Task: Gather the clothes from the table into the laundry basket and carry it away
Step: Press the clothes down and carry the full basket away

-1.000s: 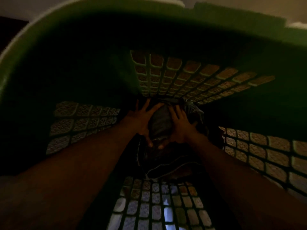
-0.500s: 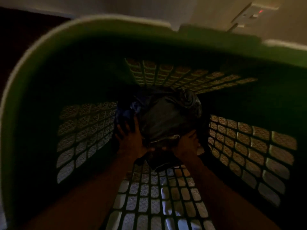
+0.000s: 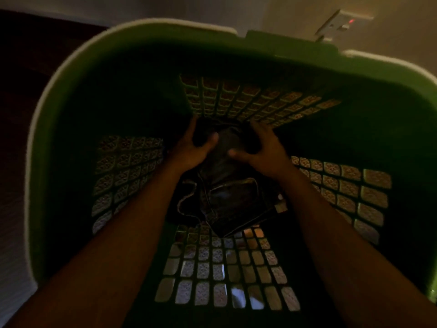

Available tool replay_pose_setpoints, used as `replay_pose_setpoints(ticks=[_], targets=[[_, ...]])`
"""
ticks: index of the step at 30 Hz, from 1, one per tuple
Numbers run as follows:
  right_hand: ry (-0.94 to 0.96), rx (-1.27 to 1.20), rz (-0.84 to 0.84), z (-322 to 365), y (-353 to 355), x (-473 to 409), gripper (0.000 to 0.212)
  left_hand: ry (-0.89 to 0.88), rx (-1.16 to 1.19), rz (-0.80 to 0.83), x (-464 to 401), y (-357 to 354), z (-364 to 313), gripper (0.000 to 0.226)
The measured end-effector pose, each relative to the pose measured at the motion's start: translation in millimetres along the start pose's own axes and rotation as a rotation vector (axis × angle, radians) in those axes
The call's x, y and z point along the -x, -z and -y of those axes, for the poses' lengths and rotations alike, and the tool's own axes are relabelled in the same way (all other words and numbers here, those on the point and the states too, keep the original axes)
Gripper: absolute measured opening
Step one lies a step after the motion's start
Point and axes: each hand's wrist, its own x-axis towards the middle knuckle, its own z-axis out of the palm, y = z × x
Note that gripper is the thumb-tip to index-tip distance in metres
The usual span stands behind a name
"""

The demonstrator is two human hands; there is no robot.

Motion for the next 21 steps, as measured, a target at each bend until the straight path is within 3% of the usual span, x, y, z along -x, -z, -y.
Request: replay_pose_setpoints(ticks=[2,4,10,12,14,15,18,21], targets=[[-0.026,0.015,0.06,-18.1,-35.2,-12.1,0.13,0.031,-0.161,0.065,-21.0,-28.0,13.4,0.092],[-0.085,-0.086,-0.001,-48.0,-59.1,-28.4,0.142,0.073,-0.204,0.056,-43.2,-43.4,22.9,0.091],[-0.089,-0.169,-0.031,-55.0,-62.1,-33.9,0.14,0.064,-0.256,0.151,-41.0,-24.5,13.0,0.091],[-0.096,-0.167,-0.016,-45.7,-53.5,-14.0,0.139,0.04,-0.2,0.179,-14.0,-7.1,12.7,0.103],[-0.117,-0.158,0.049,-26.6,-36.6,21.8,0.128,0.037,0.047,0.099,20.2,10.5,8.4,0.119],[-0.154,-0.189,0.092,-19.5,-27.7,41.2,0.114,0.065,0.18,0.018,38.6,20.1,2.8,0.116],[-0.248,-0.167,0.19,-0.7,8.3,110.9,0.085,0.144,0.331,-0.066,94.9,49.7,-18.6,0.081],[-0.176,-0.102,0.017,5.5,41.2,168.4,0.062,0.134,0.285,-0.068,148.6,77.5,-30.5,0.045]])
